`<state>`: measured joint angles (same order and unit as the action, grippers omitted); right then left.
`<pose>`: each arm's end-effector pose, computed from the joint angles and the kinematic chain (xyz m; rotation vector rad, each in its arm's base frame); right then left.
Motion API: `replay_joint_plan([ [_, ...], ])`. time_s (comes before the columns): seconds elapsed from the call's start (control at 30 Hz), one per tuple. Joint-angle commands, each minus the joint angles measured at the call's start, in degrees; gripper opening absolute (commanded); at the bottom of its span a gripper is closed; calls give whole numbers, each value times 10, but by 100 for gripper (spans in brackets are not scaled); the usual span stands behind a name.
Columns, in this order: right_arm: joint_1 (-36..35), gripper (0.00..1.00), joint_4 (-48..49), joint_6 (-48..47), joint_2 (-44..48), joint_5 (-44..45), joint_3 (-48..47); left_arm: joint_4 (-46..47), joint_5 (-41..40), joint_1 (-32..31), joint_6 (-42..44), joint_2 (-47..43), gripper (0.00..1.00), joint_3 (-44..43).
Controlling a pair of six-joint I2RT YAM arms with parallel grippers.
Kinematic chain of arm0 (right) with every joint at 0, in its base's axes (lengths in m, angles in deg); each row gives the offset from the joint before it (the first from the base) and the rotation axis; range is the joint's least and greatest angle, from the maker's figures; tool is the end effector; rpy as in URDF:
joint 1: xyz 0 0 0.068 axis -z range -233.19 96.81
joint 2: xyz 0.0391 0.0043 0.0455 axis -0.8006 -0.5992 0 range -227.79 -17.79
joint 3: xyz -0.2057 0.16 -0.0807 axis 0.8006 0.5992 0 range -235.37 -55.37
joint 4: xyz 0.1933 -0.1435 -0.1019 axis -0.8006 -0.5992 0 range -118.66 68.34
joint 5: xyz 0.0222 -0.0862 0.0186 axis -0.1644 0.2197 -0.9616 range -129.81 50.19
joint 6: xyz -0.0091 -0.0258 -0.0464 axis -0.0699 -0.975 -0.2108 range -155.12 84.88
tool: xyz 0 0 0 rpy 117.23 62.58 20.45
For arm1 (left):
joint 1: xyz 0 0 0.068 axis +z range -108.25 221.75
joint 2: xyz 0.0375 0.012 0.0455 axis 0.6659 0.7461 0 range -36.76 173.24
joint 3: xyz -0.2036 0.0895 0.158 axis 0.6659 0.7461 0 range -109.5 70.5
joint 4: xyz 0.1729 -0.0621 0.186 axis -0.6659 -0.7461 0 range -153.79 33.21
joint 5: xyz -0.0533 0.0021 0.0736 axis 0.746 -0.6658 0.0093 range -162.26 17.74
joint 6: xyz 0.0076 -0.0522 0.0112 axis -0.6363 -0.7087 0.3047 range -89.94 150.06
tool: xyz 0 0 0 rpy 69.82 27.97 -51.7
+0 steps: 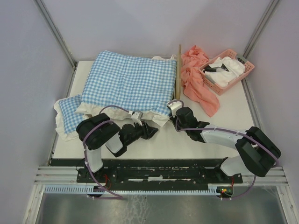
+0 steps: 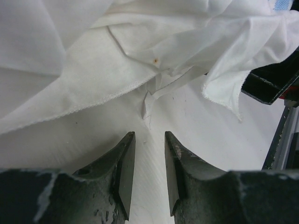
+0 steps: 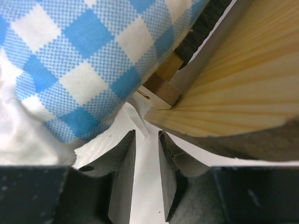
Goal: Set up the pet bed
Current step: Tie the ropes to the bed frame.
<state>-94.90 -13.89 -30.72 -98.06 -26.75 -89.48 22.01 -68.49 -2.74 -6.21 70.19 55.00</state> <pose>0.2095 0.1760 0.1710 -0.5948 2.1461 0.1869 0.1821 -0.1822 0.0956 0.1882 1.9128 -1.0446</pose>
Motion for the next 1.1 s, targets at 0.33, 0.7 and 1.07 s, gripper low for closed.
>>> replay_joint_plan([
  [0.33,10,44,32,90,26,25,28,73,6,-13,84,21,40,-24],
  [0.7,10,45,-19,230,153,40,57,75,-30,-26,94,21,41,-17],
  [1.07,14,46,15,202,100,59,59,38,-46,-35,146,10,42,-37],
])
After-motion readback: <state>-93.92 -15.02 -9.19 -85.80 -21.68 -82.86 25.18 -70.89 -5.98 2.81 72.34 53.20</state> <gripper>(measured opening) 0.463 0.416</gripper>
